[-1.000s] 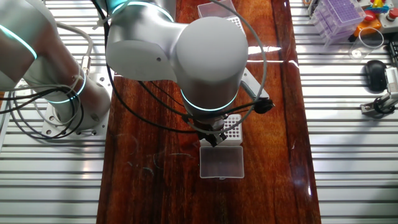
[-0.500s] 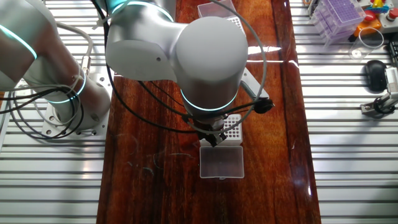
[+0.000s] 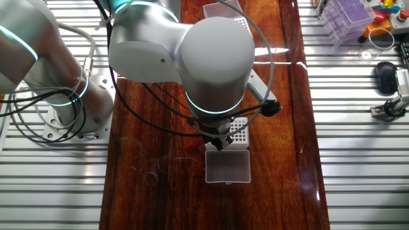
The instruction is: Transfer all medium pipette tips from one holder to another
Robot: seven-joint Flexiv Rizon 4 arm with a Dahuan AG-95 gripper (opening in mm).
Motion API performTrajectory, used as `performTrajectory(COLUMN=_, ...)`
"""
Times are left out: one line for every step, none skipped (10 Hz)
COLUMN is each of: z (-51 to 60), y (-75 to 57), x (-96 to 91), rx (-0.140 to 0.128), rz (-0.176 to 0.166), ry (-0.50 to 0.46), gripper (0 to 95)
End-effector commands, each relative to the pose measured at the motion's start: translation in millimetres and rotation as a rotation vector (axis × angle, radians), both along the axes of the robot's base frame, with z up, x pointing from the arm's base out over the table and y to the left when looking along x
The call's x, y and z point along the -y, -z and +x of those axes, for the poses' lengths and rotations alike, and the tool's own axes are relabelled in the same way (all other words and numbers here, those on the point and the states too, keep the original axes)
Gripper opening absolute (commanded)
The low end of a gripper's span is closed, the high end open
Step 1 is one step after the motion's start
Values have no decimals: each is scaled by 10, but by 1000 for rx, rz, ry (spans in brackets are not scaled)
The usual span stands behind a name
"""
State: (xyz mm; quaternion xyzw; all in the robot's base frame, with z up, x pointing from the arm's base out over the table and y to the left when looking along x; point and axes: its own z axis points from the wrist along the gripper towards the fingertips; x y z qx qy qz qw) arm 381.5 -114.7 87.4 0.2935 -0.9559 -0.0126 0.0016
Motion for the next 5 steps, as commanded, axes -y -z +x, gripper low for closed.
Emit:
performTrajectory(z=36, y=-647, x=-95, rx=-47, rz=5, ry=2, gripper=0)
performTrajectory(z=36, y=-647, x=-95, rx=-46, rz=4, ry=-1, gripper=0)
performTrajectory(z=35, y=-651, x=-96, rx=-45, rz=5, ry=-3, gripper=0)
performTrajectory(z=33, y=-659, x=-99, rx=-45, rz=4, ry=-3, gripper=0)
performTrajectory(z=32, y=-665, x=-100, rx=-45, rz=4, ry=-2, gripper=0)
